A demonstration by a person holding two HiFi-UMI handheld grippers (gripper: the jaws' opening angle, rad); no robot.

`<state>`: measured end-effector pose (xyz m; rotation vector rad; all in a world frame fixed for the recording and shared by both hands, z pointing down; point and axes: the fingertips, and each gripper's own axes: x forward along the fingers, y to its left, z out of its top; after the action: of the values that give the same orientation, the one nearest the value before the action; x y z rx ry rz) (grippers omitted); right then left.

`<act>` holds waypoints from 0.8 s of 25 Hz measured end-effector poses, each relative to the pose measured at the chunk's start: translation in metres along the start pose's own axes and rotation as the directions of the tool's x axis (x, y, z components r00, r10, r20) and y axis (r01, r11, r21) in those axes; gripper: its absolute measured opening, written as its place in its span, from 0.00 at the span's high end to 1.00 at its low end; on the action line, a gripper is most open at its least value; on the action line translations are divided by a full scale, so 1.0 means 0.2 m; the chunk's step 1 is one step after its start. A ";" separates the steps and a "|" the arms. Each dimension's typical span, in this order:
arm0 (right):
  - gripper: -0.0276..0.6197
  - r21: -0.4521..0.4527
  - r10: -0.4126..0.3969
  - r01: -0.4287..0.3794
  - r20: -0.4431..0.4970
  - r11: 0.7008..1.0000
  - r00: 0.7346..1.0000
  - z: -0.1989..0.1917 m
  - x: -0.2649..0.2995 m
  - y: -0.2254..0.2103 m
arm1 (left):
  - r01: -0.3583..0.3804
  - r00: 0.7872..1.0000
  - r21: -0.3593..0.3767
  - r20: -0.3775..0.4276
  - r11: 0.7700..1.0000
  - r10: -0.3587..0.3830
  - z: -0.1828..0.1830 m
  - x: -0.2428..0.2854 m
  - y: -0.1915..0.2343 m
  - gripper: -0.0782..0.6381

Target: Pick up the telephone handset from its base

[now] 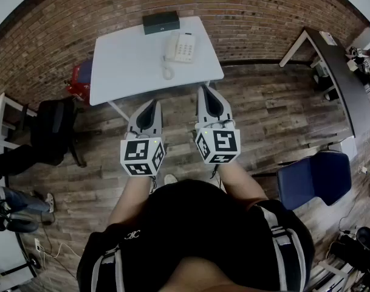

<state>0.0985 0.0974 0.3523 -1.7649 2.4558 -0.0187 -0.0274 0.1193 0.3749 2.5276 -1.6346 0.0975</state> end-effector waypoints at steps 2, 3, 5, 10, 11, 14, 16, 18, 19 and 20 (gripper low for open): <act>0.96 0.000 0.001 -0.001 0.001 1.000 1.000 0.00 0.01 0.01 | -0.001 1.000 -0.010 0.018 1.000 0.001 0.04 -0.02 0.01 0.89; 0.96 0.002 0.002 -0.002 0.002 1.000 1.000 0.00 0.01 0.02 | -0.001 1.000 -0.011 0.025 1.000 0.002 0.05 -0.03 0.02 0.89; 0.96 0.017 0.005 -0.006 0.007 1.000 1.000 -0.01 0.02 0.03 | -0.002 0.999 -0.007 0.033 1.000 0.002 0.07 -0.04 0.03 0.90; 0.96 0.056 0.012 -0.013 0.019 0.998 1.000 -0.01 0.05 0.06 | -0.002 0.999 -0.008 0.033 1.000 0.002 0.07 -0.04 0.08 0.90; 0.96 0.060 0.011 -0.012 0.017 0.998 1.000 -0.02 0.06 0.07 | 0.000 0.999 -0.008 0.032 1.000 0.000 0.07 -0.04 0.10 0.90; 0.96 0.062 0.005 -0.006 0.013 0.998 1.000 -0.02 0.08 0.09 | 0.011 1.000 -0.005 0.028 1.000 -0.011 0.07 -0.04 0.12 0.89; 0.96 0.059 0.003 -0.004 0.007 0.998 1.000 -0.03 0.10 0.11 | 0.018 1.000 -0.007 0.024 1.000 -0.018 0.06 -0.03 0.15 0.89; 0.96 0.060 0.001 -0.001 -0.004 0.998 1.000 -0.05 0.13 0.14 | 0.024 1.000 -0.010 0.021 1.000 -0.023 0.06 -0.03 0.19 0.90; 0.96 0.059 -0.001 0.001 -0.009 0.998 1.000 -0.06 0.14 0.16 | 0.027 0.999 -0.009 0.019 1.000 -0.027 0.05 -0.03 0.20 0.90; 0.96 0.056 -0.003 0.004 -0.015 0.998 1.000 -0.07 0.15 0.18 | 0.030 0.999 -0.008 0.018 1.000 -0.030 0.05 -0.02 0.22 0.90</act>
<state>0.0544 0.0797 0.3601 -1.7528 2.4369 -0.1006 -0.0699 0.1045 0.3686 2.5532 -1.5990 0.0646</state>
